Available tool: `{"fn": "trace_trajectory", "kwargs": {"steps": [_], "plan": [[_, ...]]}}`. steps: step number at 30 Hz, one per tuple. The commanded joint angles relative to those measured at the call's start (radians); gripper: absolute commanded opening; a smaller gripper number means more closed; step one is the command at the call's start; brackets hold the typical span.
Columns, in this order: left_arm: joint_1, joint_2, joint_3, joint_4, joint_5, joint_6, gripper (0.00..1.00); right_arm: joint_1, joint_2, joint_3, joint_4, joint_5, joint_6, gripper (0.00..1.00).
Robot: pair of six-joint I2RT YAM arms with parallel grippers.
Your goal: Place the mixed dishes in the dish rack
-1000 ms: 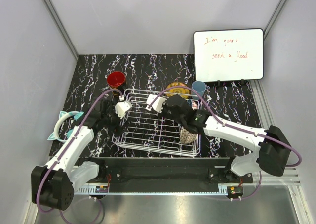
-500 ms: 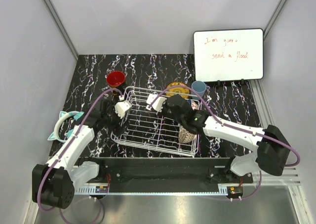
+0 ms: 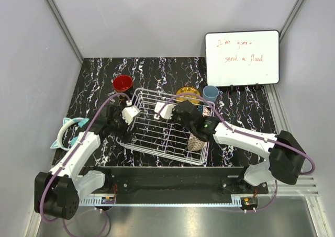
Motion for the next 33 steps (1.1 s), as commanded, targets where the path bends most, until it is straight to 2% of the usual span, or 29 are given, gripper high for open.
{"fn": "trace_trajectory", "kwargs": {"steps": [1,6,15,33], "plan": [[0.007,0.007,0.023,0.045,0.035,-0.007,0.99,-0.025,-0.009,-0.005,-0.13,0.045,0.165,0.0],[0.007,0.013,0.029,0.045,0.04,-0.007,0.99,-0.024,-0.047,0.027,-0.139,0.042,0.128,0.0],[0.01,0.011,0.035,0.048,0.046,-0.028,0.99,-0.019,-0.069,0.14,-0.139,0.063,-0.045,0.0],[0.016,0.014,0.034,0.057,0.05,-0.034,0.99,0.008,-0.084,0.218,-0.032,0.115,-0.22,0.0]]}}
